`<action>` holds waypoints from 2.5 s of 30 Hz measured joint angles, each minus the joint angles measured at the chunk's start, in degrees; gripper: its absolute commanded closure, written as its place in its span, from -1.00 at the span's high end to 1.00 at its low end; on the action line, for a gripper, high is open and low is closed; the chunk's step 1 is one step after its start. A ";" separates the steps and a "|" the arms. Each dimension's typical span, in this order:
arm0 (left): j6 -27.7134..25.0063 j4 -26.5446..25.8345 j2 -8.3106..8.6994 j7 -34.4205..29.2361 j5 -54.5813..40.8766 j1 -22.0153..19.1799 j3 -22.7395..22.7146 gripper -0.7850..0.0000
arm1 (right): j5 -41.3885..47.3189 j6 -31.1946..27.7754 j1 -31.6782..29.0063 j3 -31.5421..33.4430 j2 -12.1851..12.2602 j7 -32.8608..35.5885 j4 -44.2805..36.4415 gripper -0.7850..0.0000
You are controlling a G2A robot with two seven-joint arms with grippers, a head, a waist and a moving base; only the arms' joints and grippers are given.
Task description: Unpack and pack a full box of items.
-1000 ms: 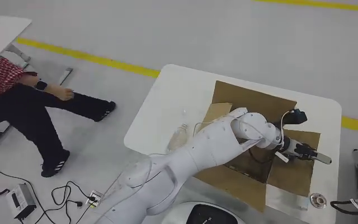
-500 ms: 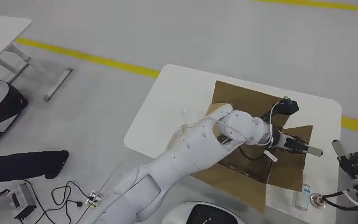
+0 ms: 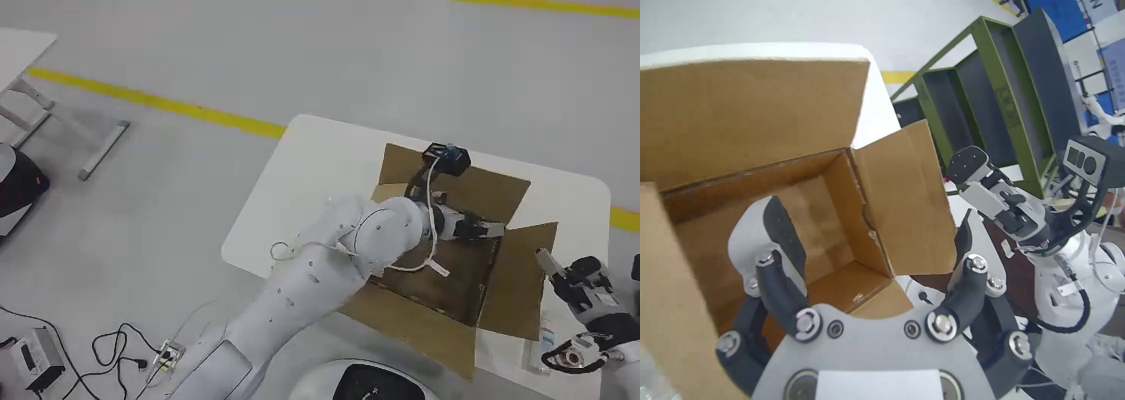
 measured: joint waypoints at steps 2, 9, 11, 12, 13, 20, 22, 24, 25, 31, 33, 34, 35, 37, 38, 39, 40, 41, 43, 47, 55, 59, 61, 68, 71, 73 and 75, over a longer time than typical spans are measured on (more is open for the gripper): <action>0.88 -1.57 0.41 -1.01 3.89 0.96 -0.53 1.00 | -0.96 0.01 0.28 -0.90 0.08 0.97 0.35 0.47; 3.66 -1.94 1.64 -5.48 19.33 3.66 -1.11 1.00 | -3.28 0.66 0.49 -3.13 0.28 2.57 2.30 -0.18; 3.87 -1.34 1.84 -6.55 22.33 4.25 -1.01 1.00 | -3.48 0.69 0.32 -3.46 0.32 2.61 2.64 -0.25; 4.02 -1.16 1.89 -7.39 24.00 4.66 -0.93 1.00 | -3.49 0.75 0.22 -3.66 0.34 2.73 2.90 -0.33; 4.17 -1.04 1.92 -7.96 24.82 4.94 -0.93 1.00 | -3.57 0.82 0.15 -3.77 0.36 2.78 3.10 -0.38; 4.95 -0.41 1.87 -12.55 28.20 6.41 -0.48 1.00 | -3.18 1.35 -0.52 -4.46 0.43 2.21 3.89 -0.75; 4.93 0.03 1.81 -13.73 28.96 6.57 -0.01 1.00 | -3.12 1.53 -0.65 -4.57 0.46 2.07 3.89 -0.90; 5.22 0.72 1.77 -14.81 31.62 6.68 0.56 1.00 | -3.15 1.68 -0.82 -4.65 0.49 1.86 3.87 -1.00; 5.39 1.10 1.75 -15.17 33.02 6.71 0.81 1.00 | -3.18 1.73 -0.90 -4.67 0.51 1.76 3.89 -1.00; 6.50 2.08 1.53 -17.02 39.33 7.07 1.16 1.00 | -2.48 2.57 -1.38 -4.32 0.58 0.97 4.26 -1.00; 6.57 2.09 1.47 -17.39 40.54 7.32 0.75 1.00 | -1.63 2.93 -1.59 -4.06 0.58 0.64 4.52 -1.00; 6.54 2.07 1.44 -17.59 40.77 7.46 0.51 1.00 | -1.38 2.96 -1.65 -3.92 0.59 0.55 4.66 -1.00; 6.43 1.99 1.41 -17.80 40.93 7.58 0.25 0.69 | -1.17 2.99 -1.69 -3.76 0.61 0.44 4.82 -1.00; 6.39 1.53 1.36 -18.06 41.43 7.81 -0.47 -0.03 | -0.79 3.14 -1.77 -3.35 0.66 0.28 5.05 -1.00; 6.43 1.34 1.34 -18.10 41.73 7.92 -0.78 -0.07 | -0.66 3.25 -1.79 -3.16 0.68 0.27 5.08 -1.00; 6.54 1.16 1.30 -18.11 42.06 8.08 -1.18 -0.06 | -0.52 3.36 -1.77 -2.87 0.72 0.23 5.08 -1.00; 6.61 1.05 1.26 -18.10 42.17 8.20 -1.45 -0.09 | -0.42 3.45 -1.74 -2.63 0.74 0.13 5.10 -1.00; 6.71 0.97 1.21 -18.03 42.29 8.29 -1.70 -0.13 | -0.38 3.54 -1.69 -2.38 0.77 0.03 5.16 -1.00; 7.05 0.74 1.08 -17.86 42.38 8.43 -2.29 -0.33 | -0.25 3.71 -1.49 -1.84 0.84 -0.07 5.33 -1.00; 7.48 0.63 0.88 -17.68 43.11 8.46 -3.48 -1.00 | -0.26 3.85 -1.01 -1.21 0.96 -0.26 5.75 -1.00; 7.94 -1.48 0.23 -16.88 36.47 8.81 -6.47 -1.00 | 0.72 4.54 -0.23 -0.18 1.14 -0.53 6.12 -1.00; 8.62 -1.70 -0.10 -16.10 34.80 8.89 -7.36 -1.00 | 1.10 4.41 -0.53 -0.03 1.19 -1.03 6.18 -1.00; 9.14 -1.81 -0.27 -15.17 32.15 8.67 -8.16 -1.00 | 1.61 5.11 -0.53 0.38 1.19 -1.66 6.71 -1.00; 10.15 0.04 -0.59 -11.89 26.98 7.85 -11.17 -0.03 | 2.22 5.09 1.86 2.17 1.47 -1.70 8.91 -1.00; 11.01 1.73 -0.66 -11.08 27.13 7.51 -11.77 1.00 | 2.07 4.45 3.38 2.13 1.62 -1.13 10.51 -1.00; 11.17 2.94 -0.68 -10.82 27.54 7.26 -11.95 1.00 | 2.20 4.05 4.25 1.91 1.69 -0.94 11.35 -1.00; 11.16 4.16 -0.70 -10.62 28.10 7.07 -11.98 1.00 | 2.38 3.58 4.94 1.59 1.74 -0.81 12.10 -1.00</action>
